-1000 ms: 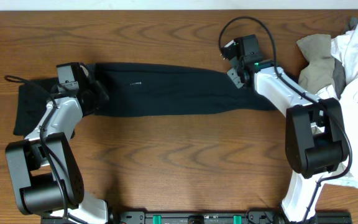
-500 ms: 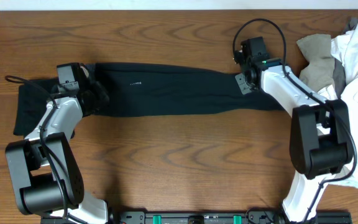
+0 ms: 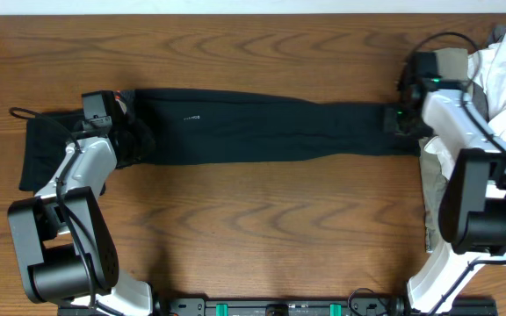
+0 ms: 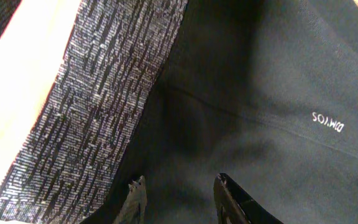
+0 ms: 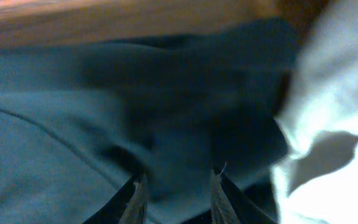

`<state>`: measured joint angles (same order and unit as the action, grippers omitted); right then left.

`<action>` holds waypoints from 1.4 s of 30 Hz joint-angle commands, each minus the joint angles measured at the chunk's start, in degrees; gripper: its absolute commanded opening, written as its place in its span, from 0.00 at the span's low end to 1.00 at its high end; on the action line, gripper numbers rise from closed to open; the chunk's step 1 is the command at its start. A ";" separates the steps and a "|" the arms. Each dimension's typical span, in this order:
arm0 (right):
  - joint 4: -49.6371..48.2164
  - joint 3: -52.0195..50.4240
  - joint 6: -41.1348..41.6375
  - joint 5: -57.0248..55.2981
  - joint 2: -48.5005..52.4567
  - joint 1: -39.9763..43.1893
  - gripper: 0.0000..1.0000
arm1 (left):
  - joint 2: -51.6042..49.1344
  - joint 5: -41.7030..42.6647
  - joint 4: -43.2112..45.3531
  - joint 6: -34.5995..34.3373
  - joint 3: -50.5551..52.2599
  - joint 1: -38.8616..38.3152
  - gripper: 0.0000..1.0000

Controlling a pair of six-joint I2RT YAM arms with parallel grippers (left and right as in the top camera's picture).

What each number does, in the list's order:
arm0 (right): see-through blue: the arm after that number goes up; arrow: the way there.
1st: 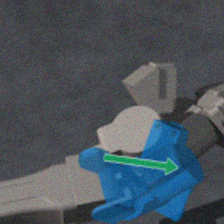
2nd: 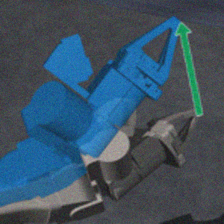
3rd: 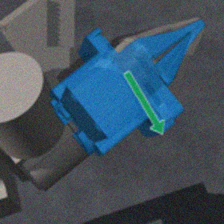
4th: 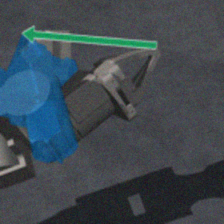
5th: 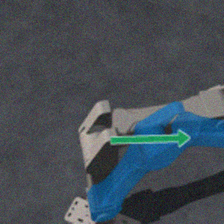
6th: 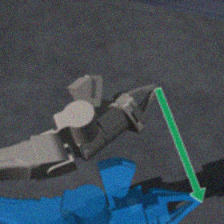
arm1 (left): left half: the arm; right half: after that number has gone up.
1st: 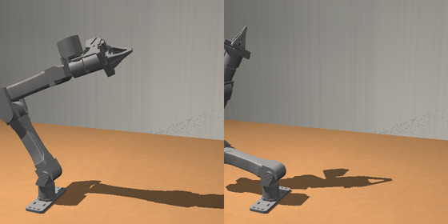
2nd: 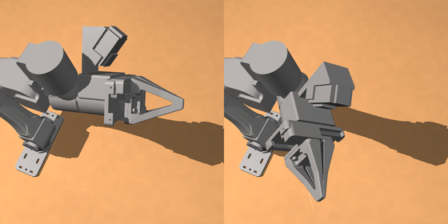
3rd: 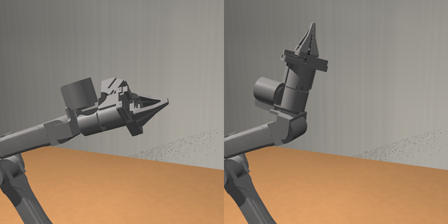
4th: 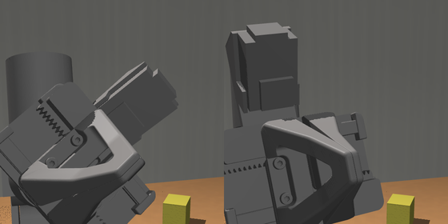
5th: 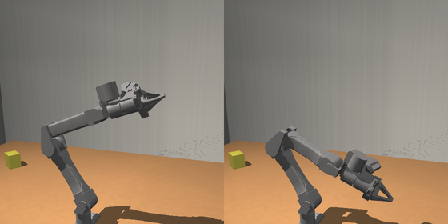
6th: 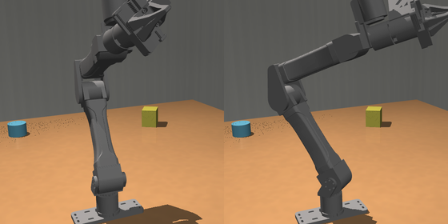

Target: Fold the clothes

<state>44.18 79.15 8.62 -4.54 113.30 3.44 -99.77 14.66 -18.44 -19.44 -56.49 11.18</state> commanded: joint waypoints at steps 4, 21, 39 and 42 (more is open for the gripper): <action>2.08 0.50 -0.11 7.23 -0.04 4.26 0.32 | 0.09 -0.31 -1.29 0.59 -0.72 -0.02 0.38; 0.00 -2.43 3.39 7.45 0.87 8.90 0.34 | 0.09 -0.31 -2.12 0.59 -0.72 -0.02 0.38; -5.18 -2.47 4.61 11.65 4.50 8.81 0.09 | 0.09 -0.31 -2.19 0.59 -0.72 -0.02 0.38; -5.20 -2.43 4.63 11.54 4.26 8.83 0.01 | 0.09 -0.31 -2.43 0.59 -0.72 -0.02 0.38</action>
<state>39.11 77.08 12.86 5.52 116.44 12.29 -99.77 14.66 -20.49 -19.44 -56.49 11.18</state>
